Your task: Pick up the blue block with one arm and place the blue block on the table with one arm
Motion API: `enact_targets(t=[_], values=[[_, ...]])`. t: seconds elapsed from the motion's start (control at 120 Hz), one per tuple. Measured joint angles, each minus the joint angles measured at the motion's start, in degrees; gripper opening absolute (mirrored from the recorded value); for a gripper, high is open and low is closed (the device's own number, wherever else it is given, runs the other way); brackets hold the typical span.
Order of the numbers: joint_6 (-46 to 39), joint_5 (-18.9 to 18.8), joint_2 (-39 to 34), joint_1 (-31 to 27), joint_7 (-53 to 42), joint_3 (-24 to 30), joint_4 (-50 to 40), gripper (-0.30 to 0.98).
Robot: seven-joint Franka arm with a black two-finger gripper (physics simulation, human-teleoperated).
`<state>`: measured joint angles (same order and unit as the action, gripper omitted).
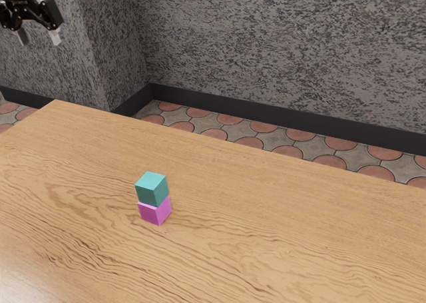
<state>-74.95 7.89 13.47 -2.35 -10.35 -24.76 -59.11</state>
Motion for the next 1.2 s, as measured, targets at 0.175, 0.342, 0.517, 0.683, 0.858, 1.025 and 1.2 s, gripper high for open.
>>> enact_targets(t=[0.175, 0.342, 0.517, 0.683, 0.858, 1.025, 1.2], values=[[0.6, 0.1, -0.2, -0.5, -1.3, 0.0, 0.7, 0.66], [1.4, -3.5, -9.6, 5.4, -2.1, 0.9, 5.1, 0.67], [-1.0, -6.8, 4.0, 6.5, -2.5, 1.1, 1.1, 0.66], [-8.5, -4.7, 12.5, 4.3, -2.8, 1.4, -1.8, 0.66], [-16.8, -0.5, 15.6, 6.1, -3.4, 2.3, -7.0, 0.67], [-29.4, 1.3, 11.5, 10.5, -4.4, 4.7, -22.6, 0.66], [-40.0, 1.6, 11.0, 12.9, -4.7, 6.8, -30.7, 0.66]])
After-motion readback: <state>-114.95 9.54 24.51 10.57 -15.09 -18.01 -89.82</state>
